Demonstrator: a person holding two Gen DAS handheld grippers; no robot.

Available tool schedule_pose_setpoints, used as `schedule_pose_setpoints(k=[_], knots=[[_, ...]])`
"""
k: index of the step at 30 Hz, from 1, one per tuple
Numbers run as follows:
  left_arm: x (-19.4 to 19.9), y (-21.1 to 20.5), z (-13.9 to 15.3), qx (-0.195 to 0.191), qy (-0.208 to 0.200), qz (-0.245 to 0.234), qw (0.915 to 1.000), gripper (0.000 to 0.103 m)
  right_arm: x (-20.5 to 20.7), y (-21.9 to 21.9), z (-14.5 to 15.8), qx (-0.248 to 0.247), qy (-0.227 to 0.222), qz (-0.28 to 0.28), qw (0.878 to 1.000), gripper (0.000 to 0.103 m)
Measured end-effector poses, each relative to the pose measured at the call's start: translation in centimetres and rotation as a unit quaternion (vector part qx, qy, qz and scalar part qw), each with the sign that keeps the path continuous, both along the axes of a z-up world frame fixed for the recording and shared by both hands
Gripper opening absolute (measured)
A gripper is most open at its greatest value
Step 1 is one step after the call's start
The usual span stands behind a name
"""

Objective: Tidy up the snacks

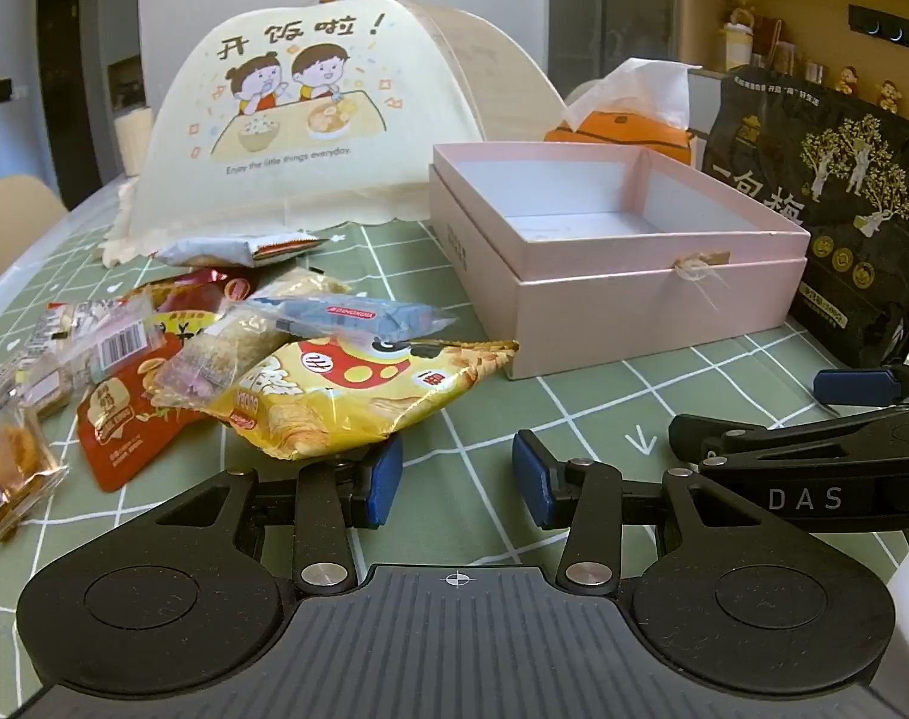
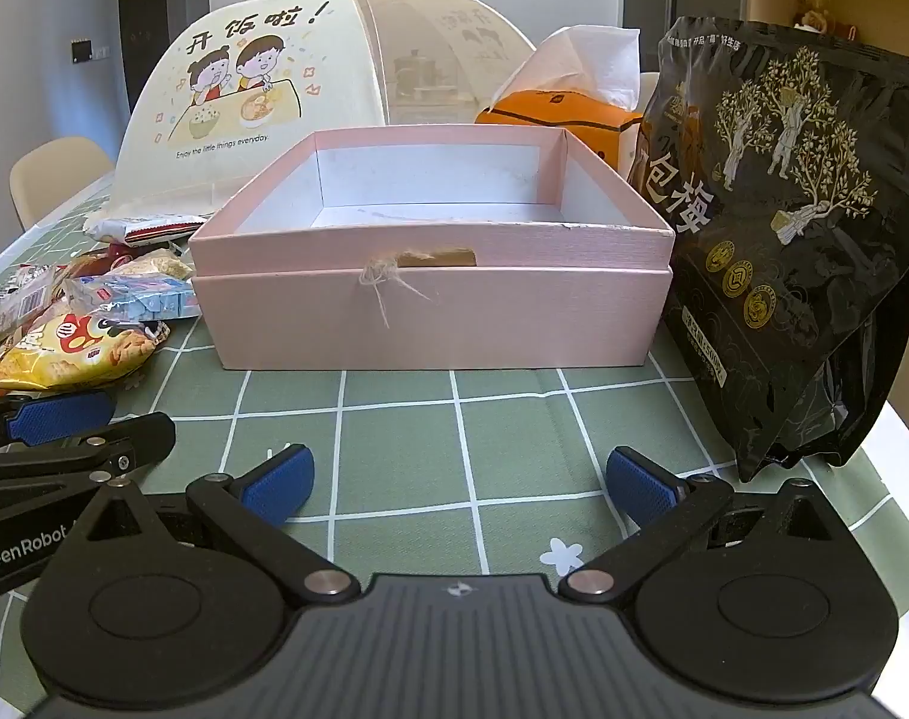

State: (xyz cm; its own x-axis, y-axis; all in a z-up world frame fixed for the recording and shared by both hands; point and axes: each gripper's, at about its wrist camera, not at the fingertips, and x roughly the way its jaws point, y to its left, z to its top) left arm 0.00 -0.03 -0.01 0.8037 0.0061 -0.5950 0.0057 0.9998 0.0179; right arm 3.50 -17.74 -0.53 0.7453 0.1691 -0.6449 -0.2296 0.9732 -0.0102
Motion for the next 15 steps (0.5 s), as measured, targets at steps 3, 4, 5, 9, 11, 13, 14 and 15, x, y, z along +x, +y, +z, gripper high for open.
schedule_pose_setpoints(k=[3, 4, 5, 9, 11, 13, 14, 15], knots=[[-0.01, 0.11, 0.01, -0.004, 0.000, 0.000, 1.0000, 0.048, 0.00, 0.03, 0.00, 0.000, 0.000, 0.000, 1.000, 0.103], [-0.03, 0.25, 0.01, -0.009, -0.001, 0.000, 1.0000, 0.048, 0.00, 0.04, 0.00, 0.000, 0.000, 0.000, 1.000, 0.103], [-0.05, 0.38, 0.02, -0.015, -0.001, 0.000, 0.9999, 0.048, 0.00, 0.05, 0.00, 0.000, 0.000, 0.000, 1.000, 0.103], [-0.31, 0.42, 0.06, -0.005, 0.000, 0.000, 1.0000, 0.048, 0.00, 0.07, 0.00, 0.000, 0.000, 0.000, 1.000, 0.103], [-0.24, -0.21, 0.03, 0.013, -0.001, 0.000, 0.9999, 0.048, -0.01, 0.05, 0.01, 0.001, 0.000, 0.000, 1.000, 0.103], [-0.21, -0.04, 0.08, 0.012, -0.001, 0.000, 0.9999, 0.048, -0.01, 0.07, 0.01, 0.001, 0.000, 0.000, 1.000, 0.103], [-0.09, -0.15, -0.01, 0.009, -0.001, -0.001, 1.0000, 0.048, -0.02, 0.08, 0.01, 0.001, 0.000, 0.000, 1.000, 0.103], [-0.09, 0.07, -0.02, 0.002, 0.000, -0.001, 1.0000, 0.048, -0.02, 0.09, 0.00, 0.001, 0.000, 0.000, 1.000, 0.103]])
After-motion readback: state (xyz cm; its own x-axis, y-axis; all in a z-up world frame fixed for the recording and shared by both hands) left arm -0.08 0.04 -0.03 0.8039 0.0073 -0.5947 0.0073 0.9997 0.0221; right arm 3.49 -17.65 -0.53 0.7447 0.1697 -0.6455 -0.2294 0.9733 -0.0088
